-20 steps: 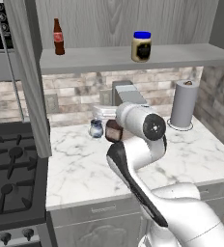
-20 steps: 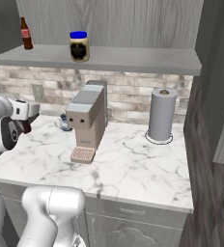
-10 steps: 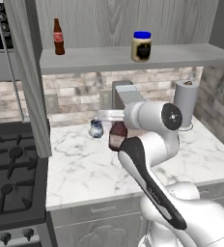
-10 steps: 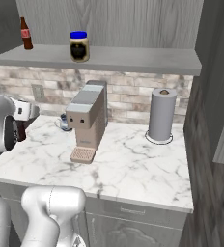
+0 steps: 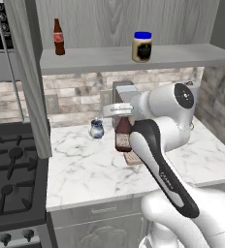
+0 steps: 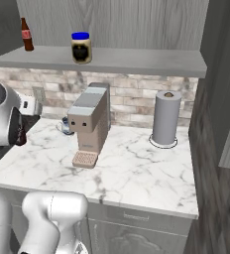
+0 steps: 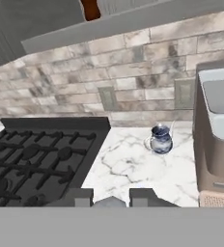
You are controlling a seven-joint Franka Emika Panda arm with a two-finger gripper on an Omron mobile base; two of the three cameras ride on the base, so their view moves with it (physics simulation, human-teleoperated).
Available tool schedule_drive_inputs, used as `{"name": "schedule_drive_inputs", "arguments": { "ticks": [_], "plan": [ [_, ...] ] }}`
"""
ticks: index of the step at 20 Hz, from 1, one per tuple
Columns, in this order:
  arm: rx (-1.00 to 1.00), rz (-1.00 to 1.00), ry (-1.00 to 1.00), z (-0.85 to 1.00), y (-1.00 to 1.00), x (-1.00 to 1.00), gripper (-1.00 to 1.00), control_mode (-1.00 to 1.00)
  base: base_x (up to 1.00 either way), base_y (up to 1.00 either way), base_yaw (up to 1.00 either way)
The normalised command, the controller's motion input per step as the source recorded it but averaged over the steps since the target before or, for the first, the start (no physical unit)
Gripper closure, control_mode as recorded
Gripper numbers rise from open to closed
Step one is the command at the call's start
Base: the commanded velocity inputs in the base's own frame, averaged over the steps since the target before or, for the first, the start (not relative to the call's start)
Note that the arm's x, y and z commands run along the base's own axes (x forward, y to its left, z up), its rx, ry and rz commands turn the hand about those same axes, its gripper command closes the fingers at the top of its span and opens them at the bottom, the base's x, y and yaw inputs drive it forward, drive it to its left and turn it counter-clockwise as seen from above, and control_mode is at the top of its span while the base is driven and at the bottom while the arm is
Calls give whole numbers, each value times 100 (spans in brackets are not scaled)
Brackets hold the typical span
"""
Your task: Pick the mayonnaise and ketchup from the counter and place them in the cabinet.
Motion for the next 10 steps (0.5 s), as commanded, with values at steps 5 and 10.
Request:
{"name": "schedule_drive_inputs", "arguments": {
  "ticks": [5, 10],
  "plan": [
    [-13, 6, -3, 37, 0, -32, 100, -100, 0, 0, 0],
    [-19, 2, -9, 37, -4, -23, 100, -100, 0, 0, 0]
  ]
}}
